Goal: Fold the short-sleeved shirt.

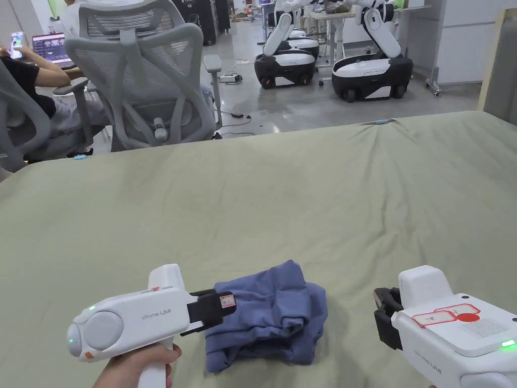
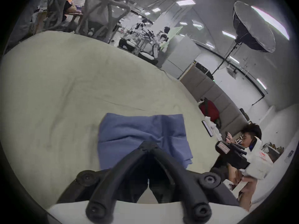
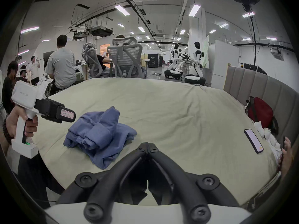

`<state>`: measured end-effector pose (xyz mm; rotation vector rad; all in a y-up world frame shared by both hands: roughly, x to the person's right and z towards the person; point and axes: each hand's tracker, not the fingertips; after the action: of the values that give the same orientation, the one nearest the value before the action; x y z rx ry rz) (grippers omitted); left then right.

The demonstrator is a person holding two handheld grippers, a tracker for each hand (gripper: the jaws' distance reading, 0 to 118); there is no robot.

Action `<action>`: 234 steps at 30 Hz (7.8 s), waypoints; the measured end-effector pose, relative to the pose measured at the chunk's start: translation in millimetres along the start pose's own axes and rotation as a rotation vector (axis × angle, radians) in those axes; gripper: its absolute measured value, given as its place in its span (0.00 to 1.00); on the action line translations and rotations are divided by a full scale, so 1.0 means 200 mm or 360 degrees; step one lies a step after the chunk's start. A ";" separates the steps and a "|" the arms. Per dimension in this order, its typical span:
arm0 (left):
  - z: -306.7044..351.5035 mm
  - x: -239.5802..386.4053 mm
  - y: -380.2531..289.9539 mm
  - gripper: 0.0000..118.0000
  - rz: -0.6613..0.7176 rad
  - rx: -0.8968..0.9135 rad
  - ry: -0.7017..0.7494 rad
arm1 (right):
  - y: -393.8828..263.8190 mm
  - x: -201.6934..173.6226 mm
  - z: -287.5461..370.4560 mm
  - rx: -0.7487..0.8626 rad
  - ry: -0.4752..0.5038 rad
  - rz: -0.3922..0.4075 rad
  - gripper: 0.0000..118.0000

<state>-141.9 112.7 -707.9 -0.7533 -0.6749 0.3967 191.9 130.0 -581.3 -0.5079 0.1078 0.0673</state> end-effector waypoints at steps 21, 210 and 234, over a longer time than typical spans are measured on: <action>-0.51 0.30 -0.05 0.00 -0.0115 -0.0230 -0.0131 | -0.06 0.10 -0.01 -0.0113 0.0035 -0.0064 0.00; 0.02 0.51 -0.07 1.00 -0.0832 0.1109 0.0865 | 0.28 0.02 0.07 0.0646 -0.0351 -0.0029 1.00; 0.00 0.50 -0.05 1.00 -0.0840 0.1130 0.0857 | 0.32 0.00 0.02 0.0698 -0.0384 0.0012 1.00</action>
<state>-67.9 161.0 -658.8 0.0231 -0.1701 -0.0703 186.6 187.6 -607.7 -0.0587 -0.1112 0.1083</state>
